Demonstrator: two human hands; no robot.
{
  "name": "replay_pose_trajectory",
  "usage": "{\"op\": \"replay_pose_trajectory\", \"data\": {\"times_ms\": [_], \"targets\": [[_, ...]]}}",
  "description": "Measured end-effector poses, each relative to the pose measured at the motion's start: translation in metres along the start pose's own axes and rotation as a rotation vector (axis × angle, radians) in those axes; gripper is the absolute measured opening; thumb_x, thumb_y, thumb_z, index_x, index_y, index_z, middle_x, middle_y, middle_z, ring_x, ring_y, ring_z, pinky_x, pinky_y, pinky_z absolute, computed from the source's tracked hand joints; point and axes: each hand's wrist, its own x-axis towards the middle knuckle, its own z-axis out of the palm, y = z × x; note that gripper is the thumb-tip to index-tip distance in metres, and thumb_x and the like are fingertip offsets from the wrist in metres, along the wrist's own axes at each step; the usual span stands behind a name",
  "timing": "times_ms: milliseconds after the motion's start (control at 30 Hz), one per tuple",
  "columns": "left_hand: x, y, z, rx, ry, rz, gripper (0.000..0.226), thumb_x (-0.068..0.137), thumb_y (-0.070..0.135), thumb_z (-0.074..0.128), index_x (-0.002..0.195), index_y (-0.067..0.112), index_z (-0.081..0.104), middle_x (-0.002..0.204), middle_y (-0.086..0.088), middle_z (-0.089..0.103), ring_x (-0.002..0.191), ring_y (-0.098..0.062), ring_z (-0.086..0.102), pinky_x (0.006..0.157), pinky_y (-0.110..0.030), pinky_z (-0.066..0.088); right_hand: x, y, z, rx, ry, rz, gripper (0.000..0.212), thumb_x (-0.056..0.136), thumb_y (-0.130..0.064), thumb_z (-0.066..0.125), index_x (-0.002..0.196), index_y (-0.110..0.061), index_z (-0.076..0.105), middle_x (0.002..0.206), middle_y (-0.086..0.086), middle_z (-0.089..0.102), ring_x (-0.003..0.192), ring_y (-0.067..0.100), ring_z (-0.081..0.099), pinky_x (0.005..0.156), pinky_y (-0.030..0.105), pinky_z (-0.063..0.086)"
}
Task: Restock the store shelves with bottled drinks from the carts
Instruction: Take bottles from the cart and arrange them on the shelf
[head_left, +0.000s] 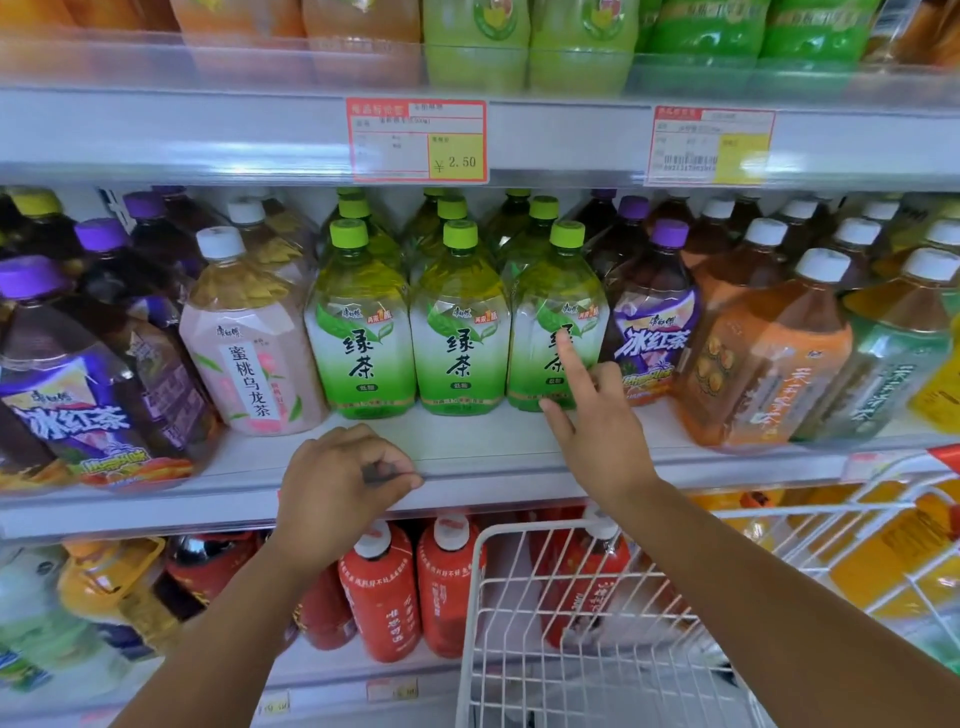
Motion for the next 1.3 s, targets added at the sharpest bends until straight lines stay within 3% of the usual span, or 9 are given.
{"op": "replay_pose_trajectory", "data": {"times_ms": [133, 200, 300, 533, 700, 867, 1000, 1133, 1300], "targets": [[0.0, 0.006, -0.004, 0.017, -0.038, -0.061, 0.014, 0.071, 0.037, 0.085, 0.073, 0.036, 0.072, 0.073, 0.015, 0.062, 0.073, -0.002, 0.059, 0.068, -0.035, 0.051, -0.001, -0.002, -0.017, 0.085, -0.132, 0.024, 0.07, 0.098, -0.035, 0.049, 0.152, -0.039, 0.005, 0.115, 0.002, 0.038, 0.088, 0.02, 0.049, 0.079, 0.03, 0.044], [-0.001, 0.013, -0.007, 0.063, -0.023, -0.07, 0.018, 0.072, 0.043, 0.08, 0.085, 0.034, 0.074, 0.081, 0.013, 0.062, 0.078, -0.008, 0.059, 0.073, -0.038, 0.052, -0.008, -0.003, -0.038, 0.077, -0.163, -0.034, 0.062, 0.097, -0.037, 0.049, 0.151, -0.035, 0.019, 0.116, 0.0, 0.042, 0.097, 0.017, 0.047, 0.079, 0.027, 0.037], [-0.011, 0.037, -0.005, 0.143, 0.023, 0.029, 0.053, 0.073, 0.054, 0.059, 0.117, 0.025, 0.068, 0.102, 0.001, 0.062, 0.096, -0.024, 0.055, 0.087, -0.038, 0.045, -0.03, 0.003, -0.083, 0.07, -0.258, -0.056, 0.044, 0.095, -0.041, 0.051, 0.137, -0.029, 0.048, 0.104, -0.007, 0.052, 0.095, 0.011, 0.053, 0.086, 0.028, 0.043], [-0.047, 0.138, 0.026, -0.228, -0.371, 0.325, 0.041, 0.082, 0.053, 0.054, 0.117, 0.036, 0.064, 0.117, 0.02, 0.056, 0.112, 0.004, 0.048, 0.097, -0.002, 0.027, -0.11, 0.047, -0.186, -0.184, -1.109, 0.126, 0.027, 0.091, -0.057, 0.046, 0.101, -0.036, 0.061, 0.083, -0.017, 0.058, 0.075, -0.004, 0.054, 0.066, 0.014, 0.038], [-0.066, 0.177, 0.067, -0.302, -0.645, 0.498, 0.049, 0.081, 0.065, 0.048, 0.123, 0.044, 0.058, 0.124, 0.039, 0.04, 0.121, 0.015, 0.039, 0.099, 0.002, 0.021, -0.171, 0.084, -0.213, -0.368, -1.411, 0.353, 0.031, 0.086, -0.066, 0.049, 0.092, -0.035, 0.053, 0.088, -0.006, 0.063, 0.082, 0.012, 0.059, 0.079, 0.031, 0.049], [-0.076, 0.185, 0.09, -0.331, -0.733, 0.479, 0.034, 0.088, 0.052, 0.062, 0.121, 0.045, 0.057, 0.124, 0.034, 0.047, 0.118, 0.013, 0.044, 0.1, -0.004, 0.03, -0.212, 0.089, -0.199, -0.355, -1.379, 0.457, 0.049, 0.085, -0.059, 0.056, 0.12, -0.028, 0.042, 0.111, 0.003, 0.058, 0.093, 0.022, 0.062, 0.081, 0.04, 0.053], [-0.079, 0.174, 0.094, -0.3, -0.802, 0.355, 0.033, 0.087, 0.045, 0.066, 0.116, 0.053, 0.053, 0.123, 0.035, 0.049, 0.11, 0.017, 0.047, 0.091, -0.007, 0.04, -0.209, 0.085, -0.19, -0.268, -1.191, 0.39, 0.028, 0.084, -0.042, 0.067, 0.102, -0.03, 0.05, 0.084, -0.008, 0.048, 0.073, 0.01, 0.046, 0.06, 0.029, 0.034], [-0.078, 0.173, 0.089, -0.332, -0.857, 0.234, 0.055, 0.08, 0.046, 0.074, 0.125, 0.055, 0.045, 0.12, 0.038, 0.045, 0.106, 0.021, 0.046, 0.087, -0.007, 0.042, -0.191, 0.067, -0.187, -0.123, -0.991, 0.323, 0.022, 0.074, -0.035, 0.07, 0.092, -0.037, 0.059, 0.078, -0.013, 0.055, 0.075, 0.001, 0.049, 0.065, 0.024, 0.041], [-0.076, 0.19, 0.076, -0.42, -0.958, 0.204, 0.087, 0.072, 0.043, 0.083, 0.14, 0.055, 0.03, 0.122, 0.042, 0.039, 0.109, 0.022, 0.042, 0.1, -0.015, 0.04, -0.147, 0.022, -0.201, 0.063, -0.763, 0.123, 0.026, 0.065, -0.027, 0.074, 0.088, -0.035, 0.064, 0.084, -0.015, 0.063, 0.078, 0.004, 0.058, 0.067, 0.023, 0.048]]}}
